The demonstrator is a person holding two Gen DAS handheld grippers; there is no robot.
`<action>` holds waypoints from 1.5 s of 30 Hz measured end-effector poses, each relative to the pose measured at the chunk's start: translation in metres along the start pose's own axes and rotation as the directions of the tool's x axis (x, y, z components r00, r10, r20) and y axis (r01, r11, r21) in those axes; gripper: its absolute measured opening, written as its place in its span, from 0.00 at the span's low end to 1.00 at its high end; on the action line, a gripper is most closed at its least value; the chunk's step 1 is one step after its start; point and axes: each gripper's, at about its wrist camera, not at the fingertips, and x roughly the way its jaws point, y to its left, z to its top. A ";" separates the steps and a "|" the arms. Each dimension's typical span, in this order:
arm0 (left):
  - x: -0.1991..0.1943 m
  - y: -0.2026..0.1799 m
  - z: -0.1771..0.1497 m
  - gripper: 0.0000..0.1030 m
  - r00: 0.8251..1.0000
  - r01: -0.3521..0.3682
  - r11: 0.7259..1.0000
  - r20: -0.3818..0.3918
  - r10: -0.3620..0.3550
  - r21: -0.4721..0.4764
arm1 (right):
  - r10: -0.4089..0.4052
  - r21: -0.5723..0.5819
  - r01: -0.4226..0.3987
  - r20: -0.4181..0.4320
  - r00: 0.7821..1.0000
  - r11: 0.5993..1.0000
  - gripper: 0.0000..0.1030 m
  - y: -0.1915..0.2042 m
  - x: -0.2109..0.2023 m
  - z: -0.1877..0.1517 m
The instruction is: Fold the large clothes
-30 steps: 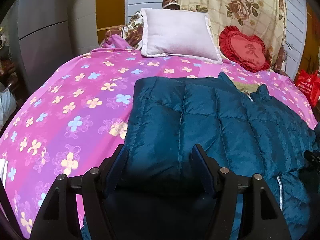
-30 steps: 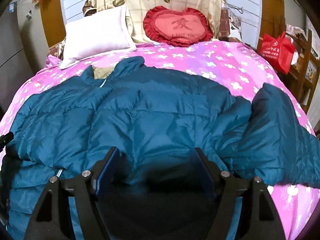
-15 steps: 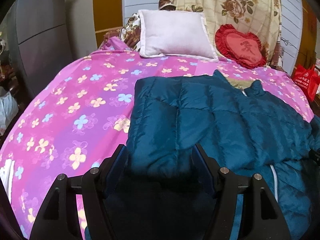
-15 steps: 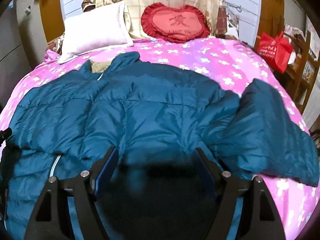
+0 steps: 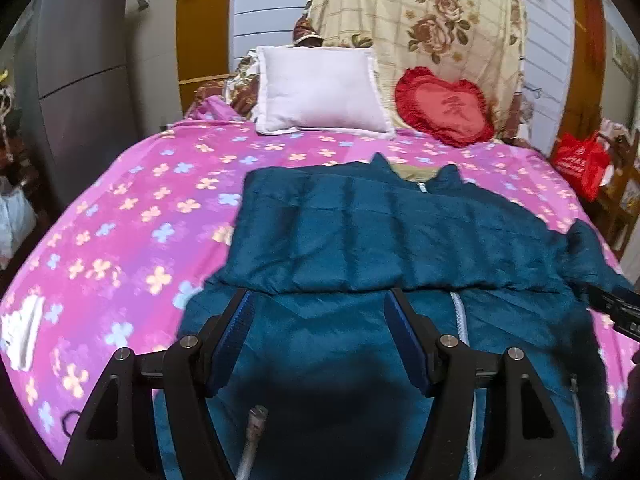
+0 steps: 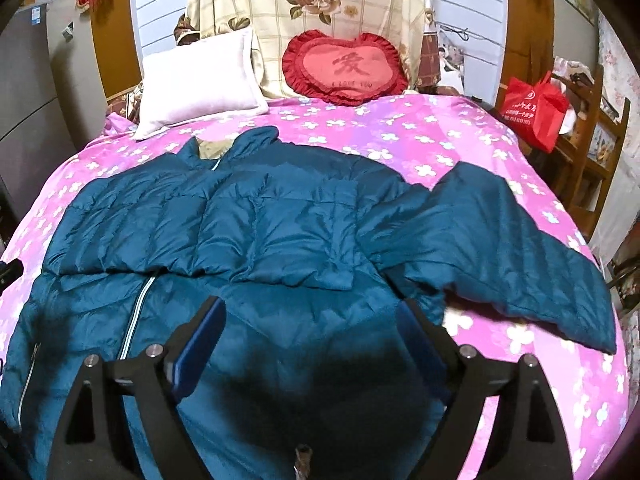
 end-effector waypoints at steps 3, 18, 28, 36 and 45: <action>0.004 -0.010 -0.003 0.48 1.000 0.022 0.999 0.001 -0.022 0.037 | -0.015 0.009 0.014 0.007 1.000 1.000 0.88 -0.009 -0.008 -0.003; 0.025 0.011 -0.002 0.48 0.998 0.055 0.998 -0.007 -0.055 -0.015 | -0.116 0.051 0.117 -0.019 0.993 0.992 0.88 -0.047 -0.009 -0.015; 0.033 0.004 -0.004 0.48 0.999 0.042 0.999 -0.026 -0.042 0.001 | -0.163 0.140 0.162 -0.006 0.987 0.977 0.88 -0.093 -0.007 -0.012; 0.043 0.001 -0.006 0.48 0.997 0.051 0.999 -0.054 -0.052 -0.011 | -0.311 0.230 0.312 -0.039 0.949 0.922 0.91 -0.178 0.004 -0.009; 0.052 -0.012 -0.007 0.48 0.995 0.084 0.996 -0.063 -0.083 0.018 | -0.398 0.281 0.411 -0.104 0.911 0.867 0.91 -0.253 0.027 -0.022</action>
